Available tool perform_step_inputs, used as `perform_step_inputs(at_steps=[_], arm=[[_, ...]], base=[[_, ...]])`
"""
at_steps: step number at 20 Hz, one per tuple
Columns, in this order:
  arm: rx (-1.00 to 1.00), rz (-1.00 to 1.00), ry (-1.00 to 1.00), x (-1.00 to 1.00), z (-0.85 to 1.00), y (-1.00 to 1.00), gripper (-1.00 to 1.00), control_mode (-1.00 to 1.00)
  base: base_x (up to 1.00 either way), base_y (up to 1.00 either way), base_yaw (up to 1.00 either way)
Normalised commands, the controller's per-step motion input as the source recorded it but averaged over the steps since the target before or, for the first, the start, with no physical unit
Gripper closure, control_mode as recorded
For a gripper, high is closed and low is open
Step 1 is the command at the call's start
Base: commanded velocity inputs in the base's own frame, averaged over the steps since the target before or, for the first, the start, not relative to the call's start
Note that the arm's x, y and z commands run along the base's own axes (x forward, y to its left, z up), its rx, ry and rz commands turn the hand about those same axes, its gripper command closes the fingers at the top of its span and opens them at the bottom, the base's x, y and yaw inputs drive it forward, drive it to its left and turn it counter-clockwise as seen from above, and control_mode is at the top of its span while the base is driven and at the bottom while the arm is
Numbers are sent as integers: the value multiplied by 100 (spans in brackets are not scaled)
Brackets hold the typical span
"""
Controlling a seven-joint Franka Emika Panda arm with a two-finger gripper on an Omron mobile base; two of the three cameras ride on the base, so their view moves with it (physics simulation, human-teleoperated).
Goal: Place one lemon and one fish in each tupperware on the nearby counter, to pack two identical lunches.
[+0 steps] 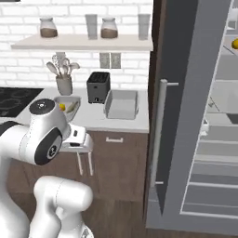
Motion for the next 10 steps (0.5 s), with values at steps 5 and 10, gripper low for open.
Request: perform_step_inputs(at_steps=[5, 10], arm=[[0, 0, 0, 0, 0, 0, -100, 100], [0, 0, 0, 0, 0, 0, -100, 100]], base=[[-77, -65, -35], [-26, -62, -45]])
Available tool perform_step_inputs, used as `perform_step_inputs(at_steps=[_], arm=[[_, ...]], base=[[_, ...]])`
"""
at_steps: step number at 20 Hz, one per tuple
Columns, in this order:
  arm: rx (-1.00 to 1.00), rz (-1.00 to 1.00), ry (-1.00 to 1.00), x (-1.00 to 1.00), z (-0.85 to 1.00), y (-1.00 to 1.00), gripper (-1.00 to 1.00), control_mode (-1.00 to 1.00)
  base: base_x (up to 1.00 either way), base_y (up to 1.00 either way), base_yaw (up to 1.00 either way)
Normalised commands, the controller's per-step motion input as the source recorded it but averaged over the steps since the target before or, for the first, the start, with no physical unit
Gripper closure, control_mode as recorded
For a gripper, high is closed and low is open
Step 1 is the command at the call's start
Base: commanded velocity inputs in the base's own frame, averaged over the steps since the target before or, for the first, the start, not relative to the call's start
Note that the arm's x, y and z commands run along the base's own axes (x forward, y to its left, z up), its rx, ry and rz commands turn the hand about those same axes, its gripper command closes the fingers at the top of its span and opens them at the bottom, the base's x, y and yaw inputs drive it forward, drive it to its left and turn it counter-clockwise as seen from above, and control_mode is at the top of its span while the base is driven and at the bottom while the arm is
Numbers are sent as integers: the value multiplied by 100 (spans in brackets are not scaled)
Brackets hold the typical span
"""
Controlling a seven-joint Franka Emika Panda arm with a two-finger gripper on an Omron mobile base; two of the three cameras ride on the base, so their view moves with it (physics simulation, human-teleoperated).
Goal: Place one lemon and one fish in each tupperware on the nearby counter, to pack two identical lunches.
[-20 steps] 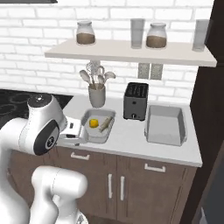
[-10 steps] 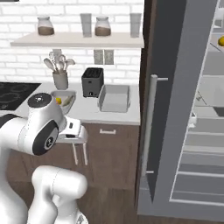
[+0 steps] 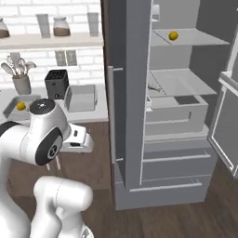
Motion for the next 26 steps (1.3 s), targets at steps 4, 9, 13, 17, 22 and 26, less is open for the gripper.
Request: perform_step_inputs(at_steps=[4, 9, 13, 17, 22, 26], arm=[[0, 0, 0, 0, 0, 0, -100, 100], [0, 0, 0, 0, 0, 0, -100, 100], [0, 0, 0, 0, 0, 0, -100, 100], [0, 0, 0, 0, 0, 0, -100, 100], [0, 0, 0, 0, 0, 0, -100, 100], [0, 0, 0, 0, 0, 0, -100, 100]], base=[[-1, -69, -48], [0, -61, -54], [0, -70, -51], [0, -77, -46], [24, -43, -17], [76, -35, 13]])
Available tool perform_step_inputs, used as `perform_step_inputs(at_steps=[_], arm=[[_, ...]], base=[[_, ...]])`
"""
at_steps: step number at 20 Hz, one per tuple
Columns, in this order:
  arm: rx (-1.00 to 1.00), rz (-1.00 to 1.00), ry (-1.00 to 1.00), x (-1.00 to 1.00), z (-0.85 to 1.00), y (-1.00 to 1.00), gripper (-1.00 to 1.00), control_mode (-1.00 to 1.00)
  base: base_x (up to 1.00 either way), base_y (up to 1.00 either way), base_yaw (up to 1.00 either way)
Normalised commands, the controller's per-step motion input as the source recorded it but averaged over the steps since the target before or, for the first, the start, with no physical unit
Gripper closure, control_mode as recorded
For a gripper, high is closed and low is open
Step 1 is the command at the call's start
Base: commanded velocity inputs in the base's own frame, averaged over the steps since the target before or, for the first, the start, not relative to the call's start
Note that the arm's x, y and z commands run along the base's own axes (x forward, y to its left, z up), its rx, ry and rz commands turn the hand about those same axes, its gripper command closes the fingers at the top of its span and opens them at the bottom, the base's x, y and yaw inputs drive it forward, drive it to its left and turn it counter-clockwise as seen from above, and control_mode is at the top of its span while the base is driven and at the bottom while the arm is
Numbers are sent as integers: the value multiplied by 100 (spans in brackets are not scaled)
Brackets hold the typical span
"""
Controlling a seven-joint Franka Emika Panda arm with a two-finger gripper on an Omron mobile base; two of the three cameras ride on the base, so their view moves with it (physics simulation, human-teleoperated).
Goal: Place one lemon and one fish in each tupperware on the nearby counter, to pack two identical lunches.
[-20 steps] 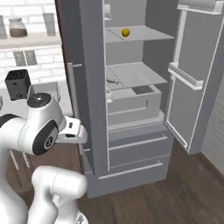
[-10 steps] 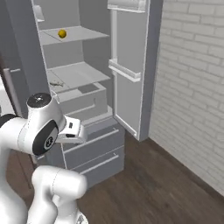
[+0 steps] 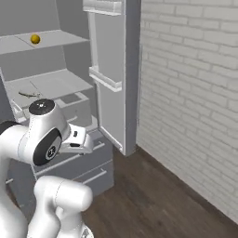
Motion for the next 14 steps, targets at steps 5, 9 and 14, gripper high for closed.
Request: perform_step_inputs(at_steps=[5, 9, 14], arm=[[0, 0, 0, 0, 0, 0, -100, 100], [0, 0, 0, 0, 0, 0, -100, 100], [0, 0, 0, 0, 0, 0, -100, 100]], base=[[99, -9, 44], [87, 1, 77], [76, -2, 79]])
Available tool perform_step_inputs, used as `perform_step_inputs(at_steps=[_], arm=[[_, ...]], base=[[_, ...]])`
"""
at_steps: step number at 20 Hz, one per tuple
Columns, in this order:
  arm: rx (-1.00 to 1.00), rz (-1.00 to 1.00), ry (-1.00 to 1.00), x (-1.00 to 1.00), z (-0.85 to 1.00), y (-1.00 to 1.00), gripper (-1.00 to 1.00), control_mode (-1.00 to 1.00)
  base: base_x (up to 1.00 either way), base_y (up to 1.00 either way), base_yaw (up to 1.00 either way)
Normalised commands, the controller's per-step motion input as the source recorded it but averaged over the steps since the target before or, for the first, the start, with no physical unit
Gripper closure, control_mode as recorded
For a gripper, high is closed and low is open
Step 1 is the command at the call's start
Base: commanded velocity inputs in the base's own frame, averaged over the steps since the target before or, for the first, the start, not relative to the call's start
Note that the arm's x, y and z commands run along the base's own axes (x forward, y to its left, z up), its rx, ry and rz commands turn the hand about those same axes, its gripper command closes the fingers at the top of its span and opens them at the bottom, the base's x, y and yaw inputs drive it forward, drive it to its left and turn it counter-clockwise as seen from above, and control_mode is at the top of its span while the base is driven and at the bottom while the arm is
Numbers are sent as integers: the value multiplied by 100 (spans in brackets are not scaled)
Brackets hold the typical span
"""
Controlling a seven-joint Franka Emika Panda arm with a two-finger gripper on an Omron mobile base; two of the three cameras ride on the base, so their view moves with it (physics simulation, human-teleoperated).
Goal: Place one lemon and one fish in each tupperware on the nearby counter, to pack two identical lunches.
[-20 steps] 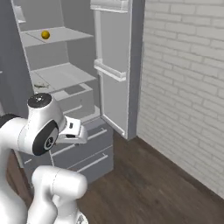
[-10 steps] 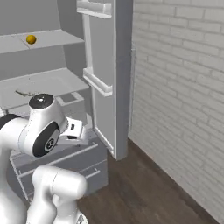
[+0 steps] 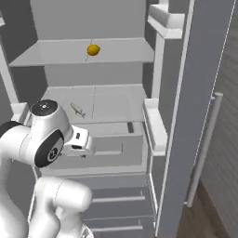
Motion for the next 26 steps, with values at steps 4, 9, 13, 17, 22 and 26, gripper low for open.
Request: perform_step_inputs(at_steps=[4, 9, 13, 17, 22, 26], arm=[[0, 0, 0, 0, 0, 0, -100, 100], [0, 0, 0, 0, 0, 0, -100, 100], [0, 0, 0, 0, 0, 0, -100, 100], [0, 0, 0, 20, -2, 0, -100, -100], [0, 6, -7, 96, -2, 0, -100, -100], [0, 16, -11, 100, 0, 0, -100, -100]], base=[[45, -34, 67], [11, -60, 48], [53, -1, 15], [57, 2, 1], [0, 0, 0], [0, 0, 0]])
